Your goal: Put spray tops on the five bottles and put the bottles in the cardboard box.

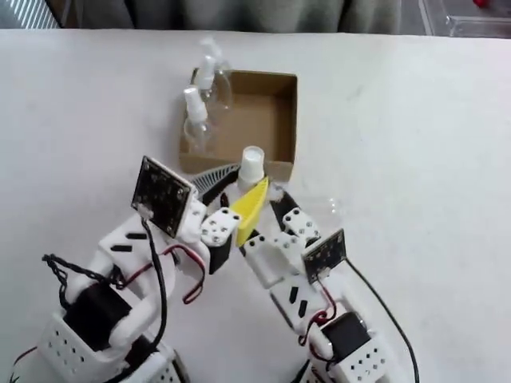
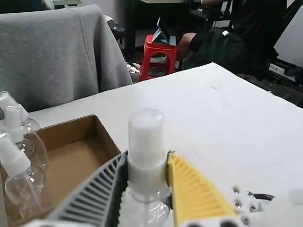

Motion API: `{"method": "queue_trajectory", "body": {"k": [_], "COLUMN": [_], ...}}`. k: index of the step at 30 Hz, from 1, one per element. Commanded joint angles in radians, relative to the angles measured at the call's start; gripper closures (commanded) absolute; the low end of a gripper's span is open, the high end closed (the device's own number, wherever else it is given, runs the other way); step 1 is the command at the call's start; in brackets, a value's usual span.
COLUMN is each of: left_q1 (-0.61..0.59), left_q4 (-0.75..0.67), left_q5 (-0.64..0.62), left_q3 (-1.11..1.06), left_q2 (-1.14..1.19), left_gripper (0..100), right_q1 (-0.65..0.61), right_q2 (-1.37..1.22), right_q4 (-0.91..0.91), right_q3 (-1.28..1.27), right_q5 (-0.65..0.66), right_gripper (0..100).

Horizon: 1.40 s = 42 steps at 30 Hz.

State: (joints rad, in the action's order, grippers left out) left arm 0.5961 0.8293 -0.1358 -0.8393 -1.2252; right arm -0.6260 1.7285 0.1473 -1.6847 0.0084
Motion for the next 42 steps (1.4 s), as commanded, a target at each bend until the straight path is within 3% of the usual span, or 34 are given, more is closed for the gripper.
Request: {"method": "queue_trajectory", "body": {"k": [1, 7, 13, 17, 23, 28, 35, 42], "left_q1": [0.007, 0.007, 0.007, -0.031, -0.176, -0.271, -0.334, -0.311], "left_q4": [0.014, 0.106, 0.166, 0.17, 0.157, 0.002, -0.101, -0.089], "left_q5": [-0.005, -0.012, -0.003, 0.029, 0.121, 0.097, -0.046, -0.048], "left_q3": [0.006, 0.028, 0.071, 0.06, -0.031, -0.19, -0.336, -0.362], "left_q2": [-0.03, -0.036, -0.153, -0.26, -0.372, -0.535, -0.598, -0.598], "left_gripper": [89, 65, 63, 68, 86, 95, 98, 98], "right_q1": [0.005, 0.007, 0.007, 0.007, 0.065, 0.062, 0.068, 0.088], "right_q2": [0.007, 0.013, 0.013, 0.013, 0.013, 0.007, 0.005, 0.004], "right_q4": [0.002, 0.035, 0.036, 0.036, 0.03, 0.038, 0.038, 0.137], "right_q3": [-0.009, -0.009, -0.009, -0.009, -0.009, -0.009, 0.021, 0.18], "right_q5": [-0.005, -0.005, -0.005, -0.005, -0.003, 0.044, 0.149, 0.155], "right_gripper": [98.4, 98.4, 98.4, 98.4, 98.4, 98.4, 98.4, 98.4]}}
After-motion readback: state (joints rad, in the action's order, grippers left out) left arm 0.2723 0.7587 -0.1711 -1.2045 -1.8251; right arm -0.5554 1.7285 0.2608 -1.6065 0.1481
